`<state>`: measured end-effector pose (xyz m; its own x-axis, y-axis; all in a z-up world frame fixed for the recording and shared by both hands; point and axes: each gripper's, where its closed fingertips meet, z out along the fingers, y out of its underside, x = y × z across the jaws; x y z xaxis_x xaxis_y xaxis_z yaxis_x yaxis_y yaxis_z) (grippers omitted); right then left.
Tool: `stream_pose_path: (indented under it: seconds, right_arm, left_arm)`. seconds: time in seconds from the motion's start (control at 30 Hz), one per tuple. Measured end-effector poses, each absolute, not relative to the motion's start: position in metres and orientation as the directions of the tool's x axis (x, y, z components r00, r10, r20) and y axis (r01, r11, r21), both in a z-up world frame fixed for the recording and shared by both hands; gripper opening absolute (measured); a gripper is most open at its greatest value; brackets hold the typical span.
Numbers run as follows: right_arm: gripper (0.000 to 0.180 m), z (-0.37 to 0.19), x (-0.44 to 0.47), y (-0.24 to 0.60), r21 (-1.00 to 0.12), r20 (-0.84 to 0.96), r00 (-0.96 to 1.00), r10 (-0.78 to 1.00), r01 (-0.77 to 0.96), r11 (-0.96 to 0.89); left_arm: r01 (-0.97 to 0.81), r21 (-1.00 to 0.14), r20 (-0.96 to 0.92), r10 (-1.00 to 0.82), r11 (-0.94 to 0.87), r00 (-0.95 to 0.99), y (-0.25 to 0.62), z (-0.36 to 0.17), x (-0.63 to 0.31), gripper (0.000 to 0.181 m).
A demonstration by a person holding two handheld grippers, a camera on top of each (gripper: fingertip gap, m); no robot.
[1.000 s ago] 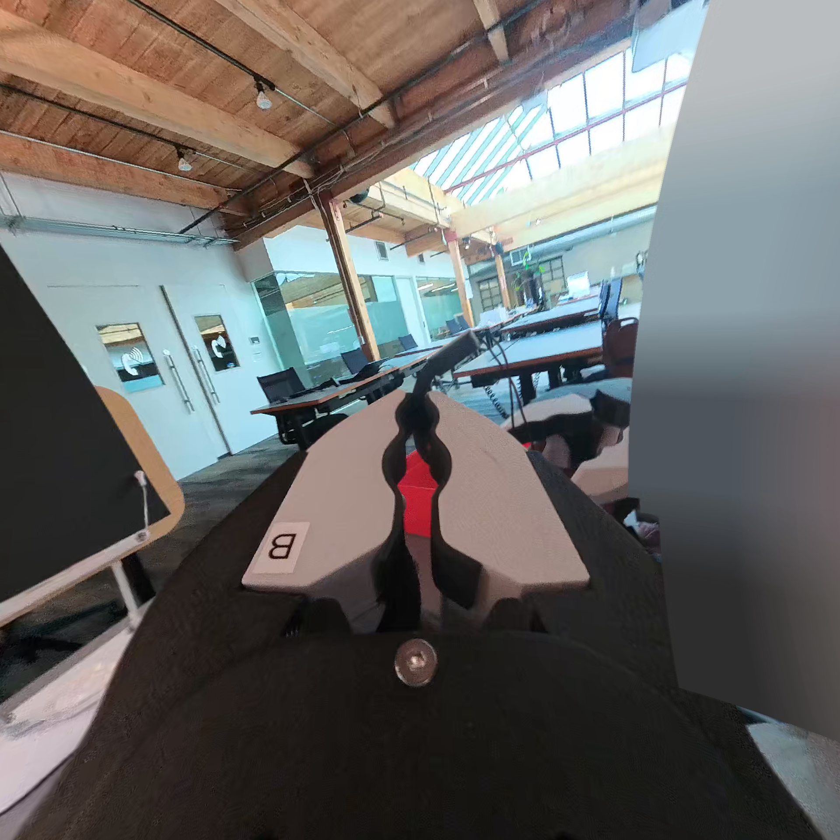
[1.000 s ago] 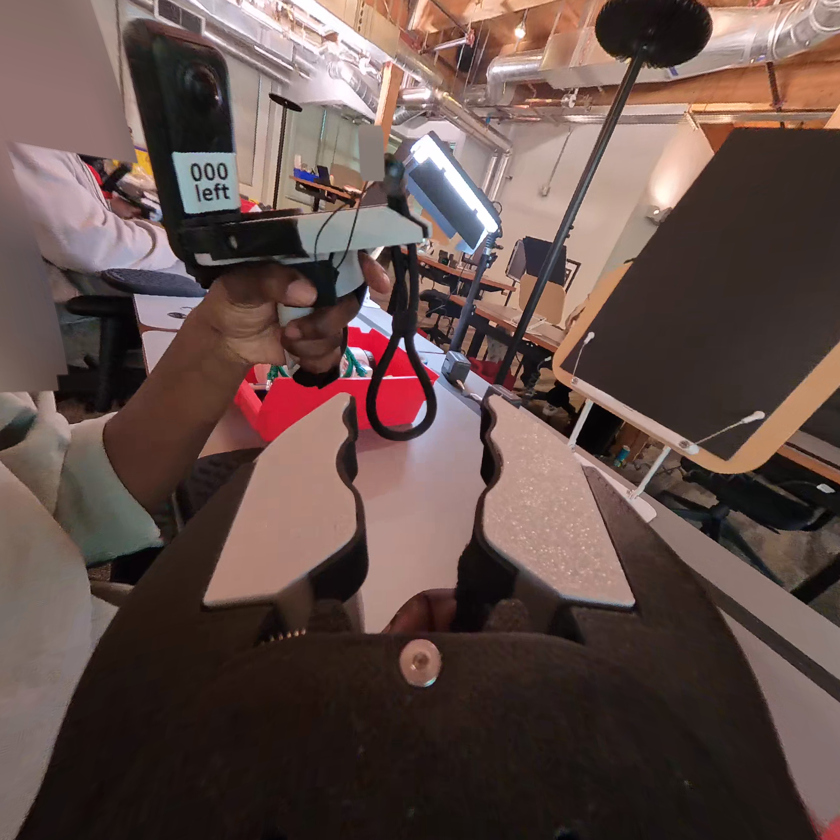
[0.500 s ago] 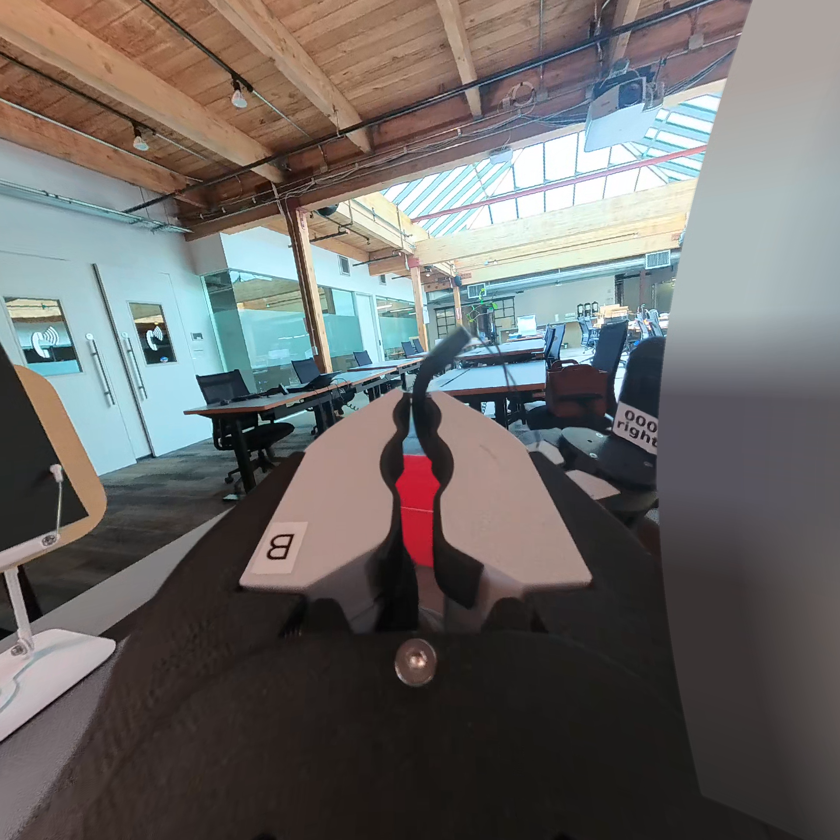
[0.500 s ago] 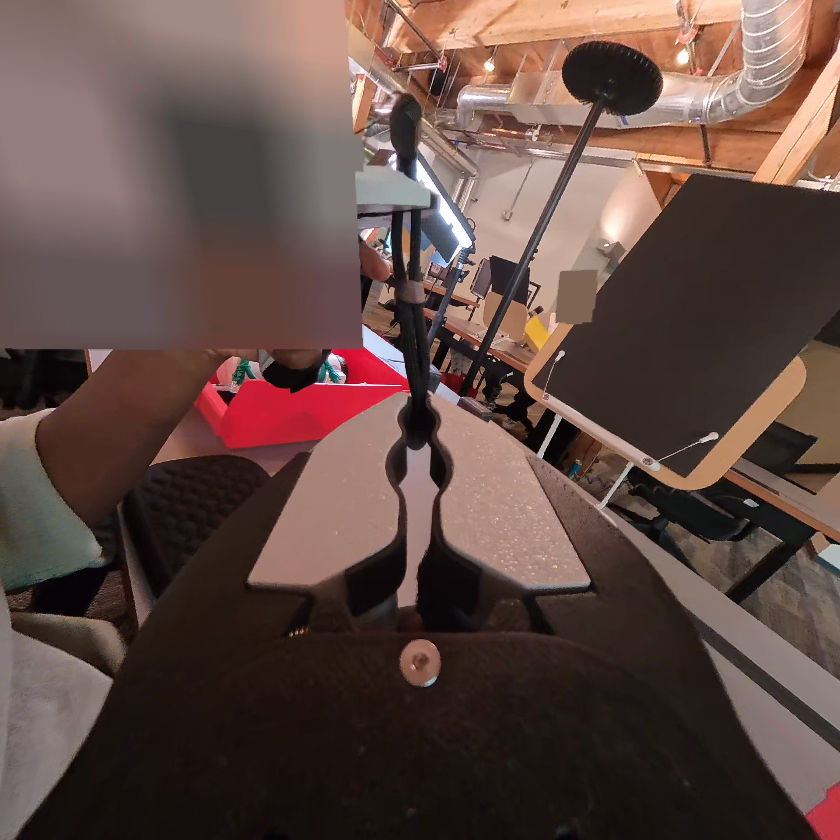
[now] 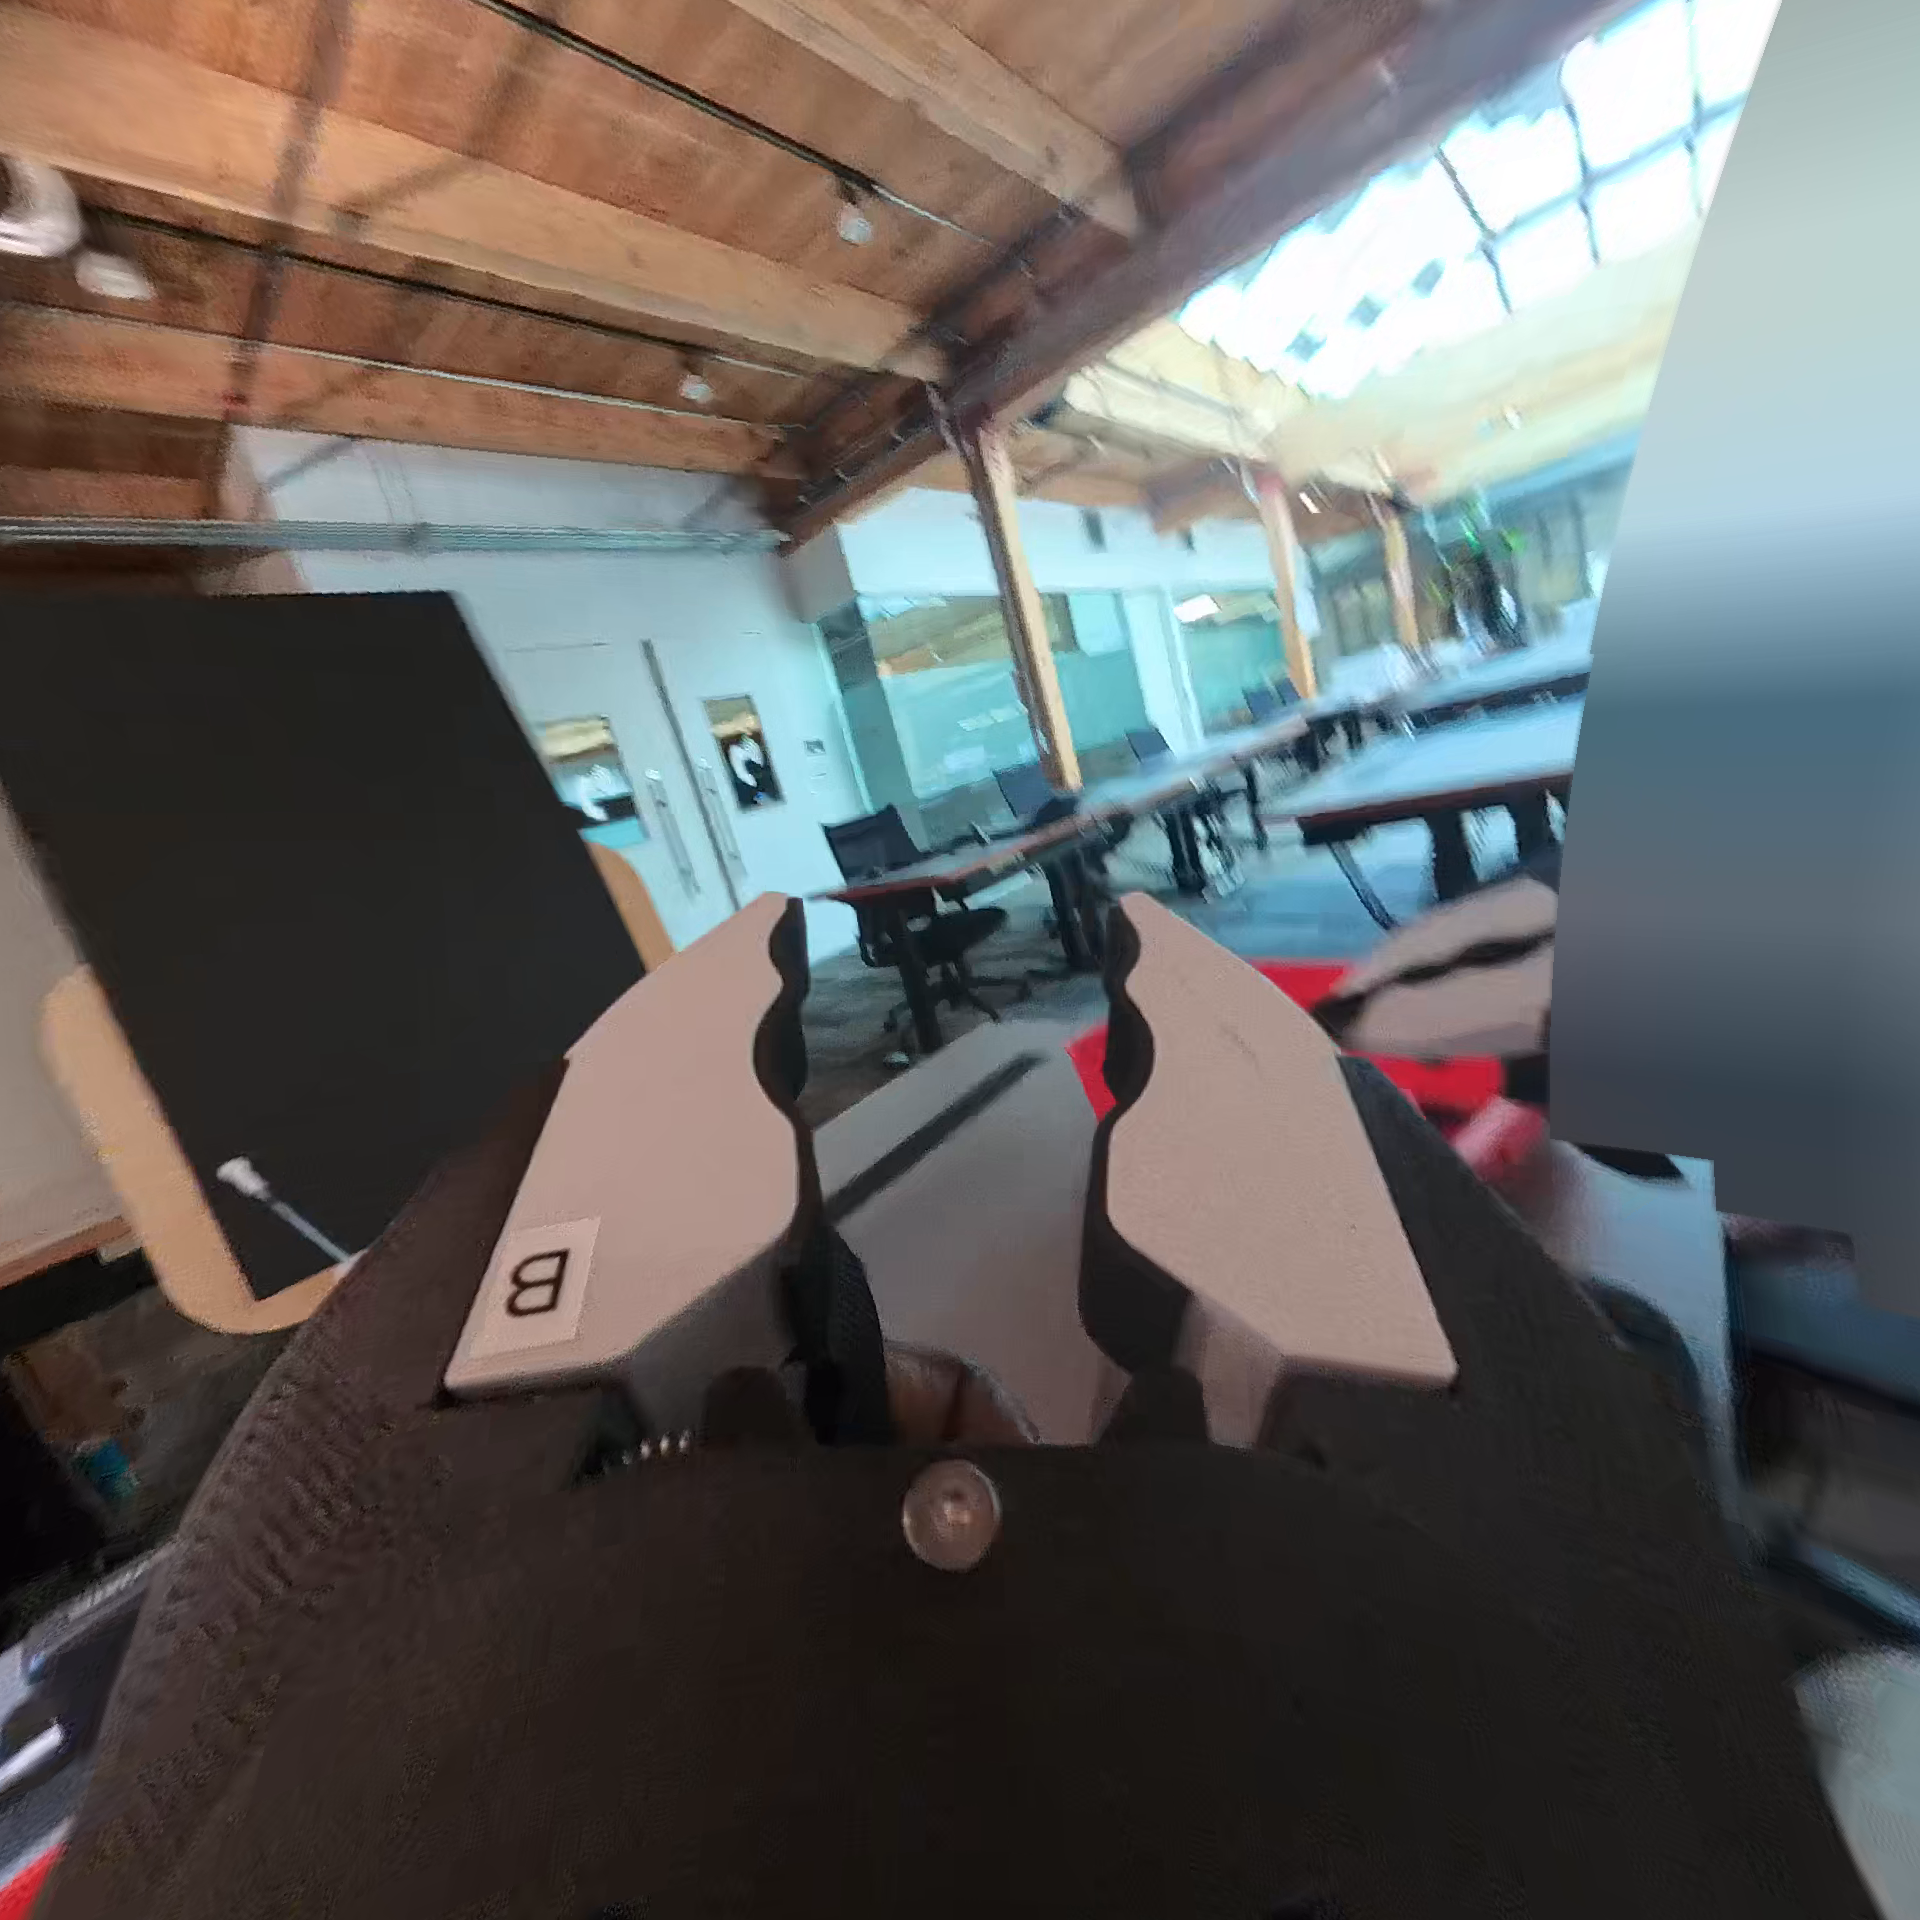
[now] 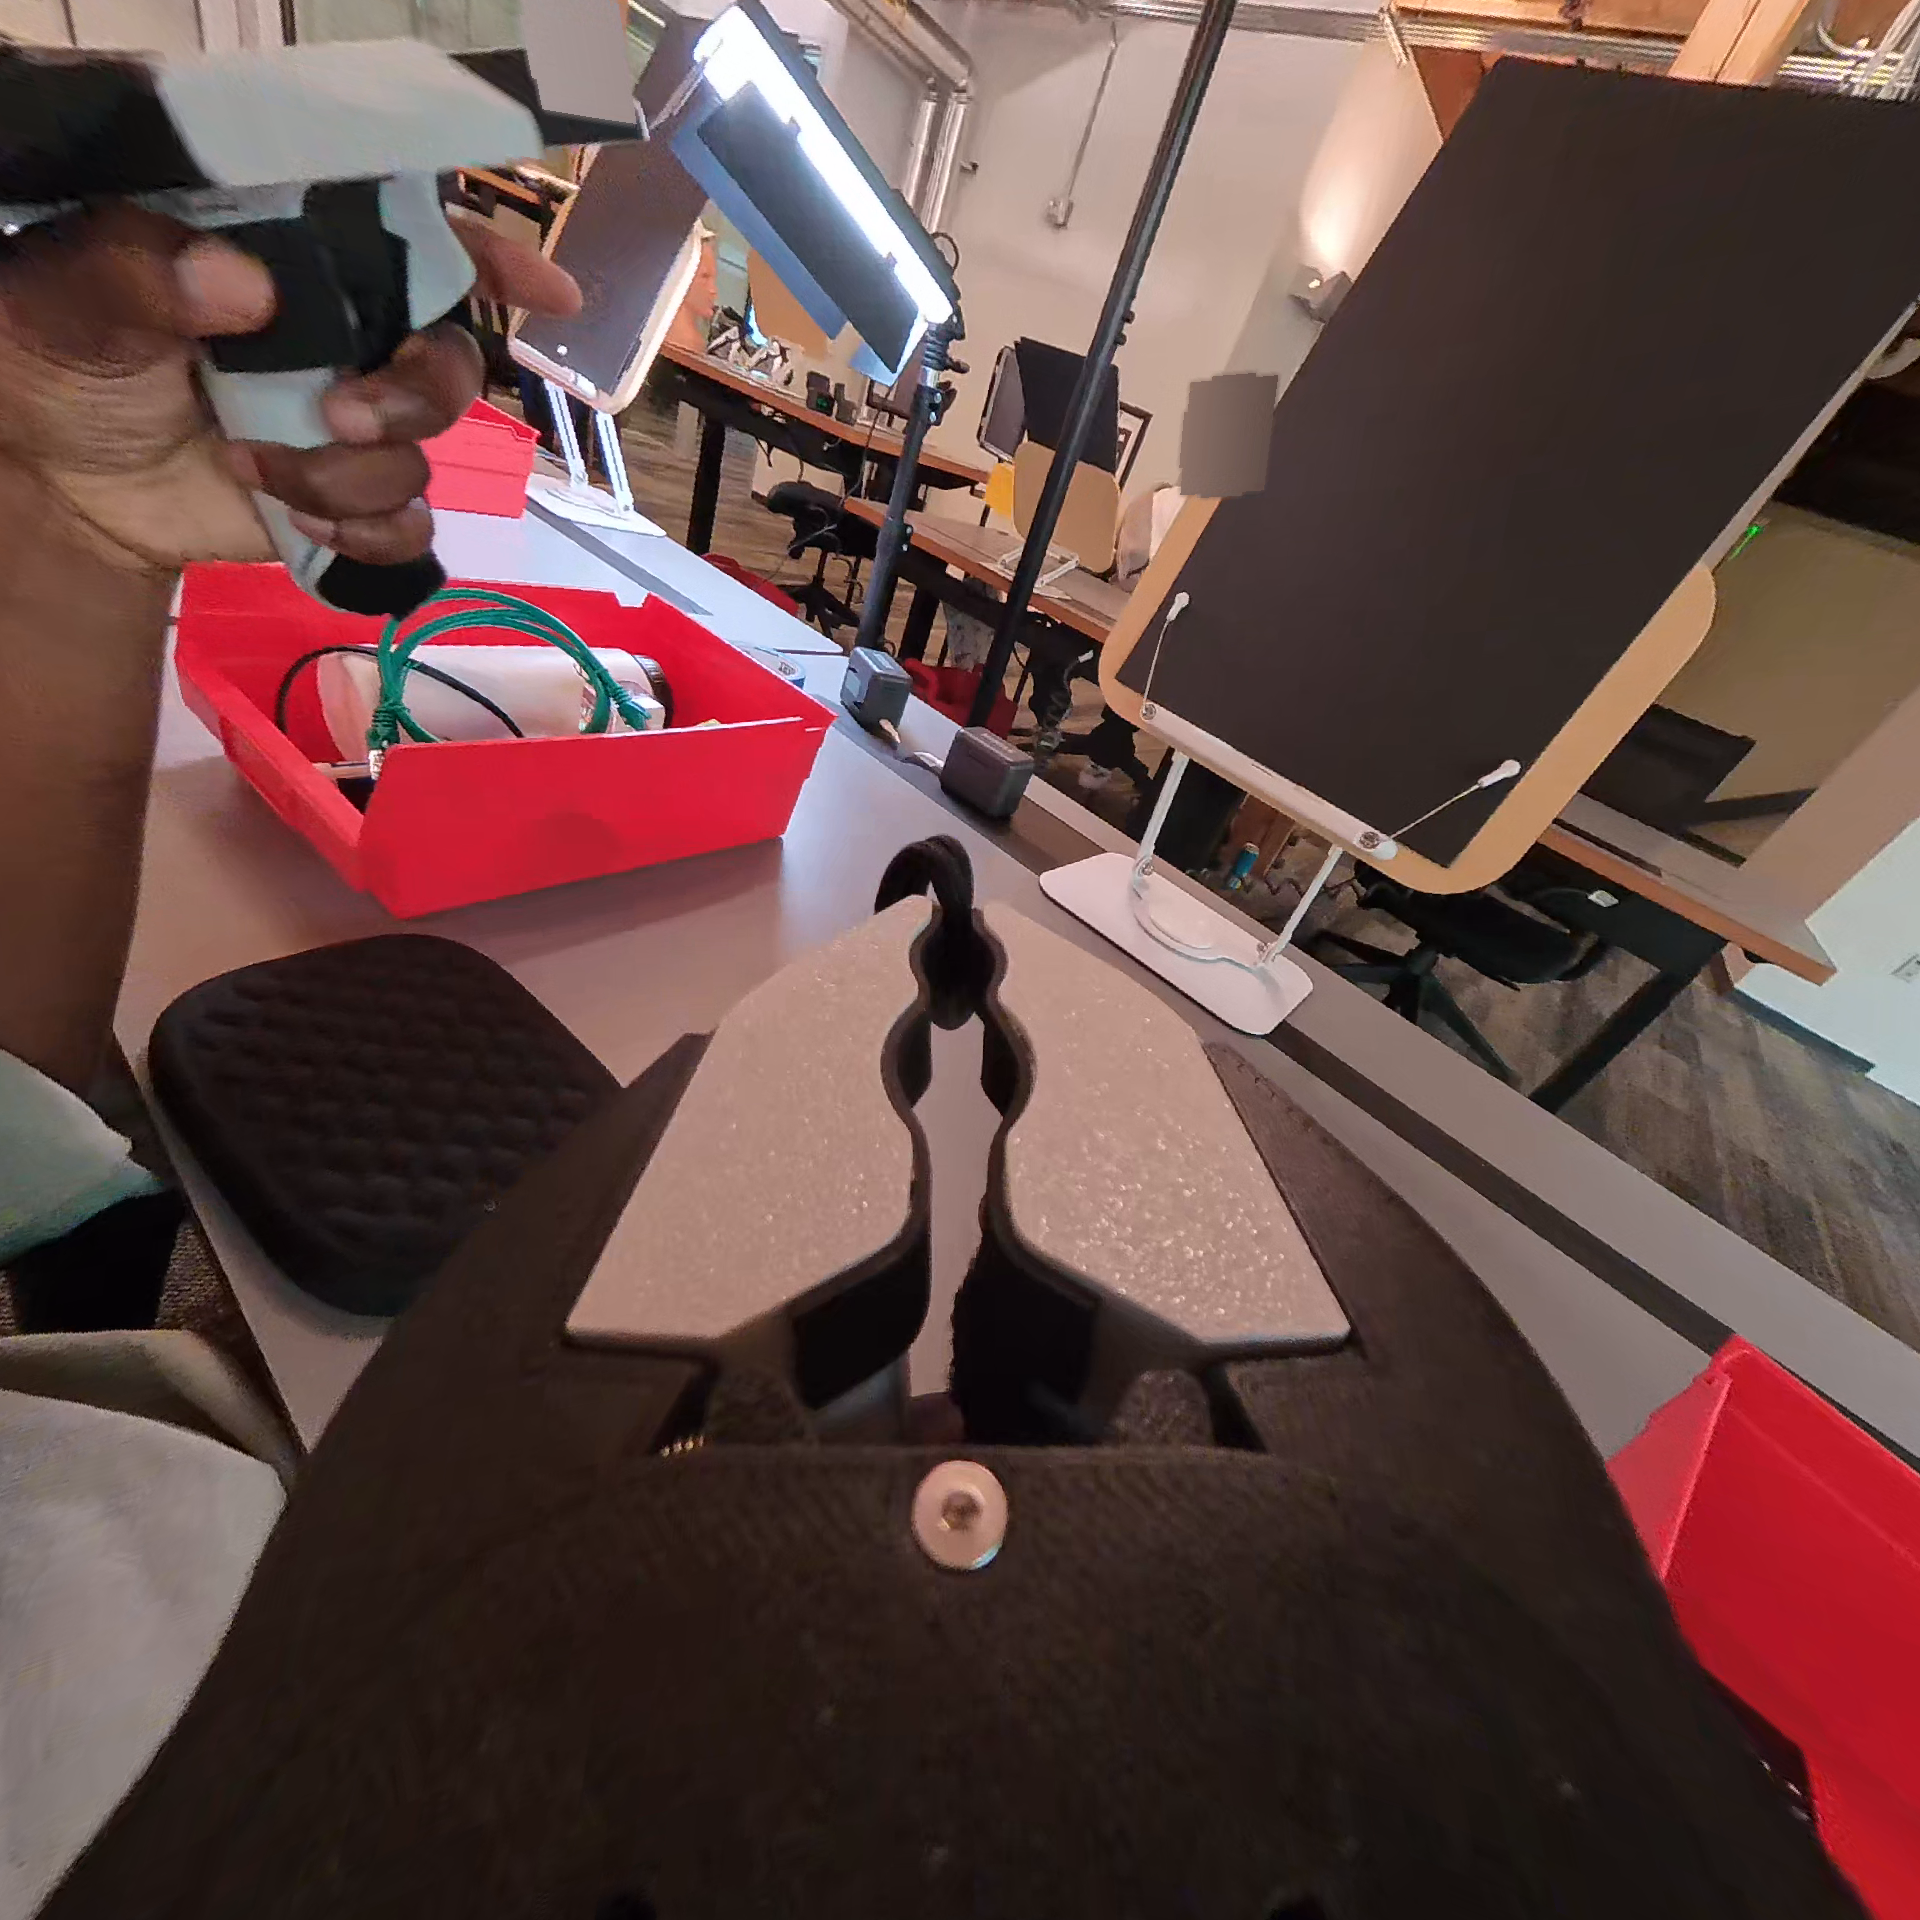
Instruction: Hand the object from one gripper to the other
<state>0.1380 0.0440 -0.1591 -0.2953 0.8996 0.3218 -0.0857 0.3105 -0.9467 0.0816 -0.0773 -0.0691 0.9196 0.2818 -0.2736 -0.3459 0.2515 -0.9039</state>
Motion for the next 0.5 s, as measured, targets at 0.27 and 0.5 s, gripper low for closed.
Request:
stream_pose_path:
  seconds: [0.27, 0.5]
  right_arm:
    - [0.003, -0.159, 0.144, 0.030, -0.928, 0.372, -0.338, 0.864, -0.117, 0.354]
    - [0.003, -0.158, 0.155, 0.014, -0.883, 0.469, -0.379, 0.798, -0.181, 0.433]
  left_arm:
    - [-0.490, -0.870, -0.489, -0.035, -0.062, 0.872, 0.006, -0.141, 0.144, 0.054]
    - [-0.446, -0.894, -0.431, -0.188, -0.044, 0.883, 0.018, -0.157, 0.156, 0.018]
